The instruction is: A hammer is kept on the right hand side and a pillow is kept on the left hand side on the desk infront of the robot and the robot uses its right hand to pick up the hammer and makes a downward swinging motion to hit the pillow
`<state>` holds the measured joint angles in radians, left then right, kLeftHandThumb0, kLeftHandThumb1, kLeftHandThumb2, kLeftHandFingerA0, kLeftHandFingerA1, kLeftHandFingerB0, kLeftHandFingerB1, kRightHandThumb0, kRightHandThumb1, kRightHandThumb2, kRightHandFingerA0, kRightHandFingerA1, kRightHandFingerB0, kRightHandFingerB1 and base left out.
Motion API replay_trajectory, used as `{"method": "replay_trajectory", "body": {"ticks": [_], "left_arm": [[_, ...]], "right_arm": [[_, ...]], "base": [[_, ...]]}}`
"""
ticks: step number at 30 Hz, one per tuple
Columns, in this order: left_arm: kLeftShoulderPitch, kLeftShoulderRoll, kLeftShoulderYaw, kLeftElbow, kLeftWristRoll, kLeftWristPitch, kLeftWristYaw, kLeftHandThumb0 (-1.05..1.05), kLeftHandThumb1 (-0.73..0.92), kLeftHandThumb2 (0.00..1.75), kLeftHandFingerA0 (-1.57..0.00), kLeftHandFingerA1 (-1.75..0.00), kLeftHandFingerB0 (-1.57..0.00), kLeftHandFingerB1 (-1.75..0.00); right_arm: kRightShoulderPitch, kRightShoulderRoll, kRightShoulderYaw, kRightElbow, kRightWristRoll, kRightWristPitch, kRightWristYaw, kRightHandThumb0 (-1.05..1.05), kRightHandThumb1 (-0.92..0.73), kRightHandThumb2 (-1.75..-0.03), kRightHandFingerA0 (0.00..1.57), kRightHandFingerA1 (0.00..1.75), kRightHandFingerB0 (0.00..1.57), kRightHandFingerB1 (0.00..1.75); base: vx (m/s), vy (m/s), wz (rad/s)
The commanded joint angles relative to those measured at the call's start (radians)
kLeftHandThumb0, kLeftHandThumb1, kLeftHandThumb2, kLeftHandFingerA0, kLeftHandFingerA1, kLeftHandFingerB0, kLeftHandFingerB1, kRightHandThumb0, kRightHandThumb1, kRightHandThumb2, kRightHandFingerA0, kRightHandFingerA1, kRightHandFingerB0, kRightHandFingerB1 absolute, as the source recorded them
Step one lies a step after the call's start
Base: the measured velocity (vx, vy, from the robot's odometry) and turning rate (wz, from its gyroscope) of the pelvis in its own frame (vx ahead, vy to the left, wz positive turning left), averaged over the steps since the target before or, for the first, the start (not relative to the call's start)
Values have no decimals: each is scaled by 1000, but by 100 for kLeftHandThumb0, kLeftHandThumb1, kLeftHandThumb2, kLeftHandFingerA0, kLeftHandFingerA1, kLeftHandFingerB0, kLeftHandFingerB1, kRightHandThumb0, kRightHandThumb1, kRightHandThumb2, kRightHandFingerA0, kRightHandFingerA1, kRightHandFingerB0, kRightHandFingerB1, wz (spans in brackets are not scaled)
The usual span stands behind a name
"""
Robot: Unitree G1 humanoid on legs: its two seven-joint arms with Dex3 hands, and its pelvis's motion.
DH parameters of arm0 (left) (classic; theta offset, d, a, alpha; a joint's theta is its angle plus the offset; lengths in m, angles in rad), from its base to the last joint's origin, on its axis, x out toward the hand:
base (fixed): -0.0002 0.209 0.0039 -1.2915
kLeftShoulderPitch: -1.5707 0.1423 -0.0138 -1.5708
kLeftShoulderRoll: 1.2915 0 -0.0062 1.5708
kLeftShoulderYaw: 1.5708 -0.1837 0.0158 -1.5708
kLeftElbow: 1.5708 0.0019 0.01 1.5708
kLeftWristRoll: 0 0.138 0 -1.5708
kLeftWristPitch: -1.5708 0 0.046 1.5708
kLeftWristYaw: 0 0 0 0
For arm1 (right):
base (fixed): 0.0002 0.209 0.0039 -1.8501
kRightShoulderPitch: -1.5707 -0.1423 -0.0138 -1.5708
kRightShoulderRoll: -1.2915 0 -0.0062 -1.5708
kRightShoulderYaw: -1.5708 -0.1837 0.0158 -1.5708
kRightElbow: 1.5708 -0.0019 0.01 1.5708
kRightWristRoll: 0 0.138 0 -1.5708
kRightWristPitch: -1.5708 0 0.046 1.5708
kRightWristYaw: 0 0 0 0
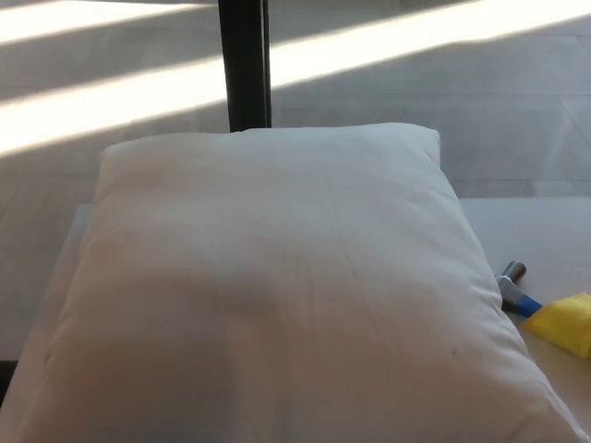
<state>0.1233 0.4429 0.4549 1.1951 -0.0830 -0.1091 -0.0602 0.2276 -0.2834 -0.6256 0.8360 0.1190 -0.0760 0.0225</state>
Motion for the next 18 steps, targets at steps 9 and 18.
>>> {"method": "replay_trajectory", "body": {"ticks": [9, 18], "left_arm": [[-29, 17, 80, 44, -88, -34, 10, -51, 54, 57, -73, -66, -88, -58], [-36, 12, 120, 47, -110, -30, -9, -52, 55, 56, -64, -68, -82, -60]], "right_arm": [[-233, -253, -321, 39, 321, 447, -97, -86, -62, -103, 2, 24, 0, 15], [-453, -312, -296, -151, 317, 316, -17, -96, -71, -99, 0, 1, 2, 3]], "base": [[0, 0, 0], [0, 0, 0]]}}
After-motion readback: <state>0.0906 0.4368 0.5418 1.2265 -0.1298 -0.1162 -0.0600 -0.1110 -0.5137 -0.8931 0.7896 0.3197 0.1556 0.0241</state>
